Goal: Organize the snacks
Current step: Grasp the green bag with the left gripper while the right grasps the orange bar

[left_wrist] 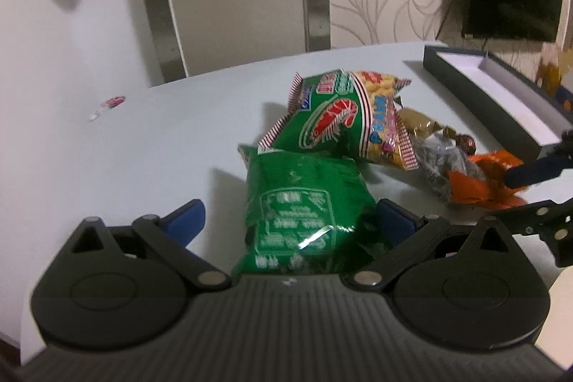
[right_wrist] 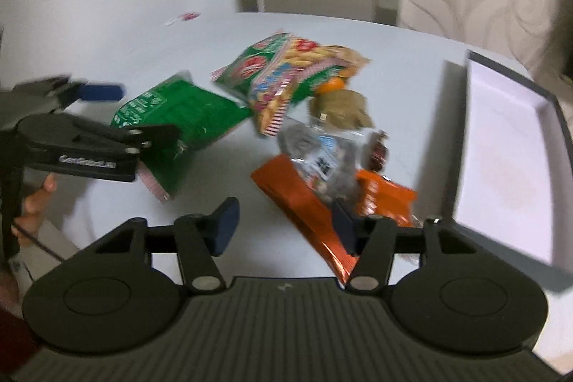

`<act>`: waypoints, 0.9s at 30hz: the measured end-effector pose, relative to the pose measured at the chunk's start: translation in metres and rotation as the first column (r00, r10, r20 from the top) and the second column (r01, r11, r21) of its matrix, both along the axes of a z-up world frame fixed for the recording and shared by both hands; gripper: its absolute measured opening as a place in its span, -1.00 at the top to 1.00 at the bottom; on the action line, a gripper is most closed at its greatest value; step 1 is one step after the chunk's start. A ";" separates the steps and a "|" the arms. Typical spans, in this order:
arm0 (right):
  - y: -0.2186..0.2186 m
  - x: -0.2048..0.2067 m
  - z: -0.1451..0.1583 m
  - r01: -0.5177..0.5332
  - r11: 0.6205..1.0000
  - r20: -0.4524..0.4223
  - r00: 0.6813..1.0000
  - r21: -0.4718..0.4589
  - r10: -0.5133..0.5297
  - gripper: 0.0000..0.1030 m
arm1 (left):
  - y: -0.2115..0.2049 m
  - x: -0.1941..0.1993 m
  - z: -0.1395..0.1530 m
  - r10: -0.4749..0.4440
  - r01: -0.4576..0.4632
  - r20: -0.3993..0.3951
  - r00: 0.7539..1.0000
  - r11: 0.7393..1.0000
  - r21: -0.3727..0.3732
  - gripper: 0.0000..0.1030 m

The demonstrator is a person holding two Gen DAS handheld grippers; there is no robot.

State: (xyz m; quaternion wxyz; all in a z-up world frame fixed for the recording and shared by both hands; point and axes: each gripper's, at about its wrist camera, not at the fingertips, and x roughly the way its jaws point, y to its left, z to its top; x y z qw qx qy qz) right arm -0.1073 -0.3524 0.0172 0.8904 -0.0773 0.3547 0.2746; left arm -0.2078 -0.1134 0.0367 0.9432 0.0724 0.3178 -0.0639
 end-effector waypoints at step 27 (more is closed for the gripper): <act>0.006 0.024 0.000 -0.002 1.000 -0.086 0.996 0.020 0.003 0.49 | 0.013 0.013 -0.008 -0.032 0.023 -0.056 0.998 0.987 -0.156 -0.19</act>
